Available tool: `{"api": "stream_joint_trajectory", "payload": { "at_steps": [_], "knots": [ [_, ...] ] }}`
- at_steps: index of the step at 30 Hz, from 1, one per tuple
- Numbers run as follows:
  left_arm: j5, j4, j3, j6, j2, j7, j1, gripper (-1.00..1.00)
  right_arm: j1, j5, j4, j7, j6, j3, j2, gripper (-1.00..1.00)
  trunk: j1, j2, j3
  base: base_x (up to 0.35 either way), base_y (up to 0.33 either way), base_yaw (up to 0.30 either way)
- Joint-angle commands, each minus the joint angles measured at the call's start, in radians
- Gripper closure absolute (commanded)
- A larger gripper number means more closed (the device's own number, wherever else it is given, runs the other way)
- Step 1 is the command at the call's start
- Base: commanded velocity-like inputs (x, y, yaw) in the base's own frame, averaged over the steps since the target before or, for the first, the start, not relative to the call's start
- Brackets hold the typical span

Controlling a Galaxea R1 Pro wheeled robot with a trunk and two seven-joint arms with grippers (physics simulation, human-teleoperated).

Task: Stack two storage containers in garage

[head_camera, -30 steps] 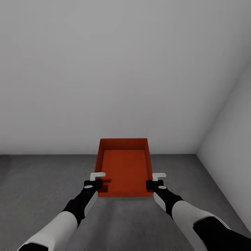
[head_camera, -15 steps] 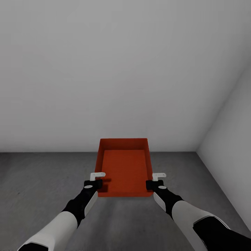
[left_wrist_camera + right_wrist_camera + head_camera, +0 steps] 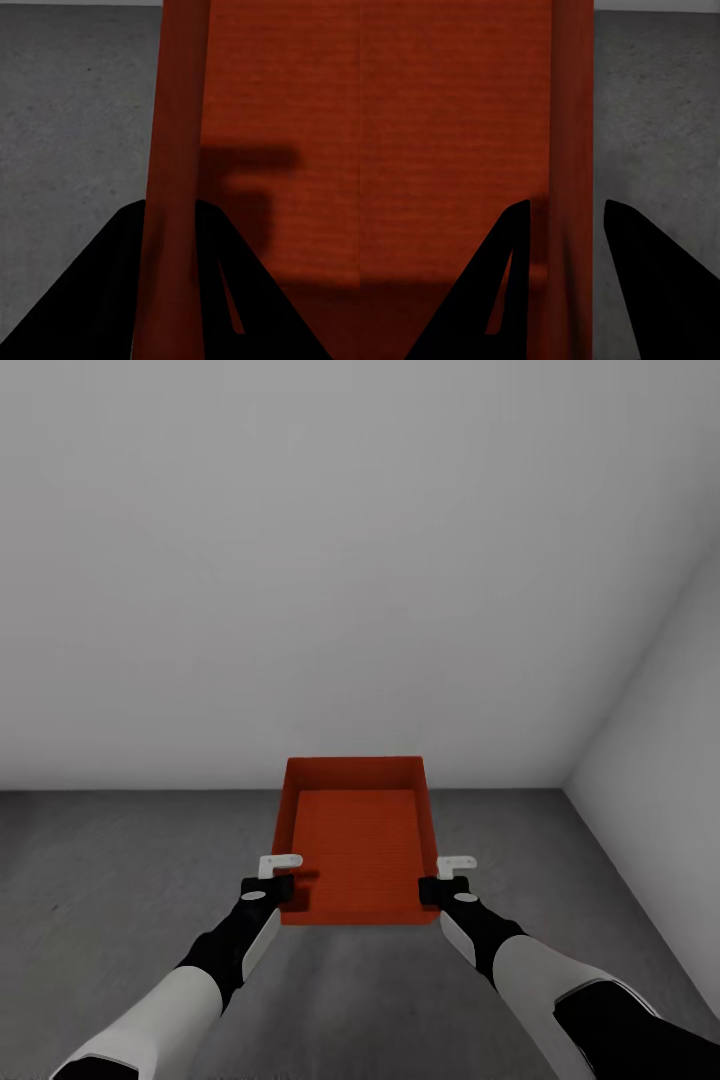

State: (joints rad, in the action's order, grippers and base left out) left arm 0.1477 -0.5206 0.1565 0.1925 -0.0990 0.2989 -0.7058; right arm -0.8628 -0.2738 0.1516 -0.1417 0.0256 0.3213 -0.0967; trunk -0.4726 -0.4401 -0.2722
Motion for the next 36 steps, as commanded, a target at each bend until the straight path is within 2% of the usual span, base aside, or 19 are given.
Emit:
{"api": "stream_joint_trajectory", "payload": {
  "at_steps": [1,36],
  "knots": [
    [-0.02,-0.006,-0.012,0.007,0.002,0.065,-0.001,1.0,-0.001,-0.015,-0.023,-0.008,0.004,-0.019,0.012,1.0,0.0,-0.002,-0.003,0.0,0.0,0.0],
    [-0.02,-0.006,-0.013,0.007,0.002,0.066,-0.001,1.0,-0.001,-0.015,-0.023,-0.009,0.004,-0.019,0.012,1.0,0.0,-0.002,-0.059,0.0,0.0,0.0]
  ]
}}
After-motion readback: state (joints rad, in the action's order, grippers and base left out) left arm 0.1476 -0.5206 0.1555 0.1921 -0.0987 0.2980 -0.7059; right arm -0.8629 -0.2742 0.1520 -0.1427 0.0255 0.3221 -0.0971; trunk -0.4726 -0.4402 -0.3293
